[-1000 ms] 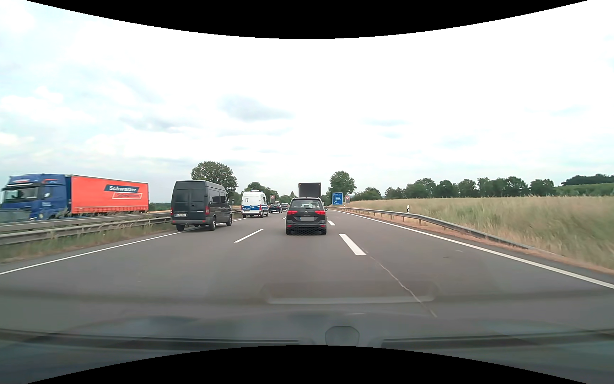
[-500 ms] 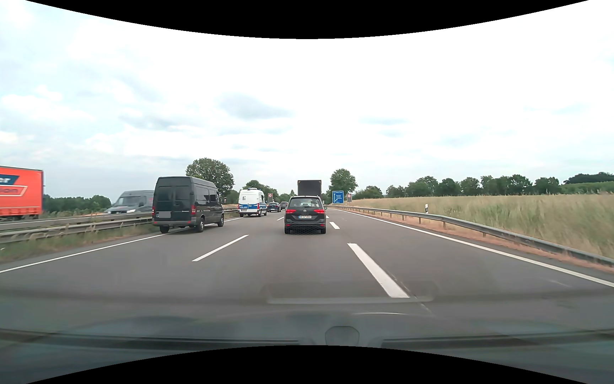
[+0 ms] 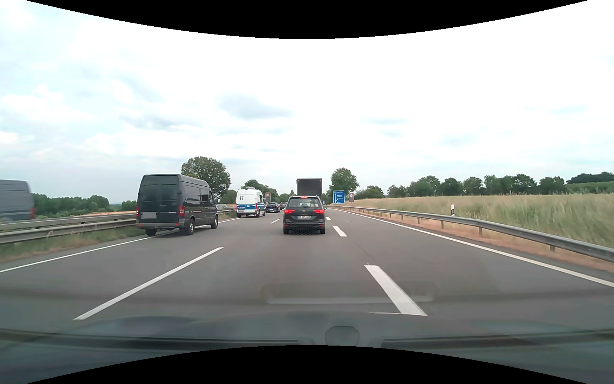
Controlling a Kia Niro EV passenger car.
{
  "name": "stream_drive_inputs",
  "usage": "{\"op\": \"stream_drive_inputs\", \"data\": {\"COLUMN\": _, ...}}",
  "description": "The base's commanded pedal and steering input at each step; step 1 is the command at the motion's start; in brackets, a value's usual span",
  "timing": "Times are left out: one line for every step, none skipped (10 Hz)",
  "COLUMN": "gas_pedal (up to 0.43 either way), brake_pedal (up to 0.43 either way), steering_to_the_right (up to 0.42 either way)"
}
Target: Follow the waypoints while adhering to traffic rules and regulations
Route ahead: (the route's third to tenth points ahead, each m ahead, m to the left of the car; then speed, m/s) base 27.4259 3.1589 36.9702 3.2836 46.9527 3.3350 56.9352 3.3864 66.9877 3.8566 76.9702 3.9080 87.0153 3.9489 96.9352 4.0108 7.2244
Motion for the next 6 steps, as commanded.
{"op": "stream_drive_inputs", "data": {"gas_pedal": 0.000, "brake_pedal": 0.000, "steering_to_the_right": -0.003}}
{"op": "stream_drive_inputs", "data": {"gas_pedal": 0.000, "brake_pedal": 0.000, "steering_to_the_right": -0.002}}
{"op": "stream_drive_inputs", "data": {"gas_pedal": 0.000, "brake_pedal": 0.000, "steering_to_the_right": -0.002}}
{"op": "stream_drive_inputs", "data": {"gas_pedal": 0.000, "brake_pedal": 0.000, "steering_to_the_right": -0.002}}
{"op": "stream_drive_inputs", "data": {"gas_pedal": 0.000, "brake_pedal": 0.000, "steering_to_the_right": -0.001}}
{"op": "stream_drive_inputs", "data": {"gas_pedal": 0.000, "brake_pedal": 0.000, "steering_to_the_right": -0.002}}
